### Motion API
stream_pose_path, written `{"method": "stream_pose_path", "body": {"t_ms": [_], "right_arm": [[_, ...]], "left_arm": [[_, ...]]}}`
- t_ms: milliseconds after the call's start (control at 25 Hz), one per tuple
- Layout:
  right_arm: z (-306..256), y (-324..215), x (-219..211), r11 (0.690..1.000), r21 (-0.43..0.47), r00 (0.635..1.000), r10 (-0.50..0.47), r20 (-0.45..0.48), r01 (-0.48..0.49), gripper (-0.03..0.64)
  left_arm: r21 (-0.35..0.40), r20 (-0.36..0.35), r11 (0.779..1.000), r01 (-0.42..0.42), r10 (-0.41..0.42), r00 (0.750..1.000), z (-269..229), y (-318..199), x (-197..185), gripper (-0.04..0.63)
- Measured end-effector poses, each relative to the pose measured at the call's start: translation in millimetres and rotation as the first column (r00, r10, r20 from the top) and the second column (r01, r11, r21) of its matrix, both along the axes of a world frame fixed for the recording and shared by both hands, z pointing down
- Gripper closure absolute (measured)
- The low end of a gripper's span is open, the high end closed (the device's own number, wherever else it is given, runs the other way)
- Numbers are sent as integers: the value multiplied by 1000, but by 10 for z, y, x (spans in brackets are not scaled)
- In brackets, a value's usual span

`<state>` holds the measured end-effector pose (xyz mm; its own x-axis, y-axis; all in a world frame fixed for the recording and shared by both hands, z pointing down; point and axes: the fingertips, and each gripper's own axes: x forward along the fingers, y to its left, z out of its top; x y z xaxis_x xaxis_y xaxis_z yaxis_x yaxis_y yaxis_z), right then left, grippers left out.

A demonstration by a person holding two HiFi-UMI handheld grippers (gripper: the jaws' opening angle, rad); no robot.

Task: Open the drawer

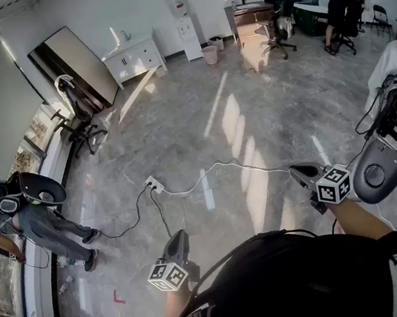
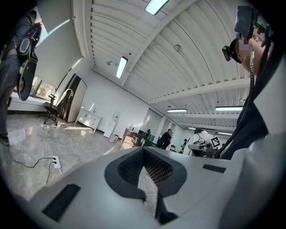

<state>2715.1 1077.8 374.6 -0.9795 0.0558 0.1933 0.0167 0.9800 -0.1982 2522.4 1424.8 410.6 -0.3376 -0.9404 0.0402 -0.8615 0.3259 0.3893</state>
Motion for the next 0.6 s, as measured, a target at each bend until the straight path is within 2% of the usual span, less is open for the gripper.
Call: {"method": "stream_pose_path", "body": {"t_ms": [600], "right_arm": [[11, 124, -29, 1000, 8, 1000, -13, 0, 13, 618]], "left_arm": [[7, 4, 1000, -20, 20, 1000, 26, 66, 58, 604]]}}
